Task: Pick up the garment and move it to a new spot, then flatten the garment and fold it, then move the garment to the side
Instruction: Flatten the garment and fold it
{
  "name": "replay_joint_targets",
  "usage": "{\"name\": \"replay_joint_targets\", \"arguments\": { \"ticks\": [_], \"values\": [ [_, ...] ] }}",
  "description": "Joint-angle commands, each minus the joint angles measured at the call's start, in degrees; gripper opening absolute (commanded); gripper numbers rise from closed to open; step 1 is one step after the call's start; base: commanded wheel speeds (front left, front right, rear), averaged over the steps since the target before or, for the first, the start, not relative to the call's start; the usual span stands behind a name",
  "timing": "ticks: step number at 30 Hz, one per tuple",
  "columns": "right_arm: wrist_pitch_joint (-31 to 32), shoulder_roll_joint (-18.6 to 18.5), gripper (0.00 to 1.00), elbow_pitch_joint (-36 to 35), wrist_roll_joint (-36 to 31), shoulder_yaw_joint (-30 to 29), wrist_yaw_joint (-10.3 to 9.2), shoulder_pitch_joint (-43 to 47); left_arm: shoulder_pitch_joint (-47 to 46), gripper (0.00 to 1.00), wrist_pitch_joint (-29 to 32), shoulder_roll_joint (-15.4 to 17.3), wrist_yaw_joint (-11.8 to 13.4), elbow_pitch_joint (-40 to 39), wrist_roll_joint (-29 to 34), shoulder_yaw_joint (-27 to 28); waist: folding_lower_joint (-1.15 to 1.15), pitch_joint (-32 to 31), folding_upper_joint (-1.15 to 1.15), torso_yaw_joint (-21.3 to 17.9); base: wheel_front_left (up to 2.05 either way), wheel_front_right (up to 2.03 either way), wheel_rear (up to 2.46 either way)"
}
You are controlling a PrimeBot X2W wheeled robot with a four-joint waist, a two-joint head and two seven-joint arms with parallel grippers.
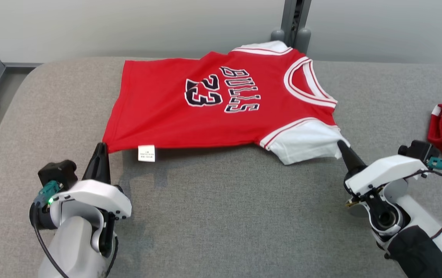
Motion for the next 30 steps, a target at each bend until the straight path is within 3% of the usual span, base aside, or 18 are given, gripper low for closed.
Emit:
{"name": "replay_joint_targets", "arguments": {
  "ticks": [1, 13, 30],
  "values": [
    [0.8, -0.6, 0.00, -0.5, 0.6, 0.3, 0.04, 1.5, 1.5, 0.00, -0.1, 0.3, 0.4, -0.6, 0.9, 0.4, 0.00, -1.2, 0.00, 0.1, 0.00, 0.00, 0.00],
    [3.5, -2.1, 0.00, -3.6, 4.4, 0.6, 0.04, 8.8, 9.6, 0.00, -0.1, 0.3, 0.9, -5.9, 7.4, -0.6, 0.00, -5.3, 0.00, 0.0, 0.00, 0.00, 0.00],
    [7.4, -9.5, 0.00, -13.0, 3.7, 1.6, 0.04, 15.3, 17.8, 0.00, -0.1, 0.3, 1.9, -11.4, 8.8, 0.5, 0.00, -7.4, 0.00, -0.3, 0.00, 0.00, 0.00]
  ]
}}
